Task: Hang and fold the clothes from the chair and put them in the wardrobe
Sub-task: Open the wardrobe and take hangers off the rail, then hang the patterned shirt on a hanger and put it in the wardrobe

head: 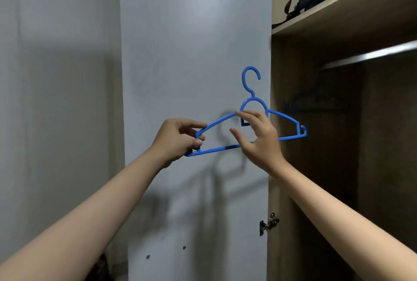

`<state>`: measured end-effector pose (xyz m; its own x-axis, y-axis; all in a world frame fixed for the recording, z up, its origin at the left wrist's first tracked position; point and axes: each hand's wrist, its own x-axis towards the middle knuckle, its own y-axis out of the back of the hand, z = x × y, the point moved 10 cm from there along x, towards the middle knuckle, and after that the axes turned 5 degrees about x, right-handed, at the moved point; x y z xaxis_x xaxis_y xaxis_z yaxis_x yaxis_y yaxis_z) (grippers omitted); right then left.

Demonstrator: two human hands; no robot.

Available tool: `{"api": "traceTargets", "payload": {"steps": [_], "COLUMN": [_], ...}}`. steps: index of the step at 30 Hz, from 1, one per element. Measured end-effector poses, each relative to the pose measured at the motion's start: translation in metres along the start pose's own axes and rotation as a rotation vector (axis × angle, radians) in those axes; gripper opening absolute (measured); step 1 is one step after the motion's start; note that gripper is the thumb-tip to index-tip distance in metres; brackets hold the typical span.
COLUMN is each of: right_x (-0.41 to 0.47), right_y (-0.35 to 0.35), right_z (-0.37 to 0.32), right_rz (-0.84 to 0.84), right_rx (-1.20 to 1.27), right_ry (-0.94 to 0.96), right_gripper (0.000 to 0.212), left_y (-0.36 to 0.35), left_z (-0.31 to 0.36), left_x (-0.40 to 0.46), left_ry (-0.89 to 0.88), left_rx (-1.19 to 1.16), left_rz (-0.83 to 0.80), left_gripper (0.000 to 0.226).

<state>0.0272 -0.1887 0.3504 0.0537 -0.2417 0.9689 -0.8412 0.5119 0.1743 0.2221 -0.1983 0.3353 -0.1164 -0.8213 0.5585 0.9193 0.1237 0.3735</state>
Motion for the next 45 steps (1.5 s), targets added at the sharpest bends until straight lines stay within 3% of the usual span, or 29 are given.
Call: {"api": "traceTargets", "payload": {"steps": [13, 23, 30, 38, 45], "right_x": [-0.060, -0.161, -0.198, -0.212, -0.221], "right_y": [-0.095, -0.177, -0.223, -0.266, -0.307], "right_z": [-0.108, -0.280, -0.418, -0.536, -0.579], "right_rz": [-0.400, -0.610, -0.598, -0.541, -0.542], "right_rx": [0.213, 0.538, 0.598, 0.624, 0.535], "right_ry": [0.187, 0.417, 0.582, 0.566, 0.511], "right_gripper": [0.114, 0.116, 0.103, 0.111, 0.111], "left_y": [0.156, 0.246, 0.323, 0.415, 0.484], "left_z": [-0.014, 0.010, 0.053, 0.081, 0.048], "left_x": [-0.217, -0.442, -0.568, -0.643, -0.667], "left_ry": [0.306, 0.556, 0.644, 0.686, 0.709], "left_rx": [0.182, 0.305, 0.427, 0.647, 0.760], "left_rz": [0.282, 0.605, 0.823, 0.943, 0.963], "left_gripper": [0.040, 0.037, 0.039, 0.032, 0.034]}}
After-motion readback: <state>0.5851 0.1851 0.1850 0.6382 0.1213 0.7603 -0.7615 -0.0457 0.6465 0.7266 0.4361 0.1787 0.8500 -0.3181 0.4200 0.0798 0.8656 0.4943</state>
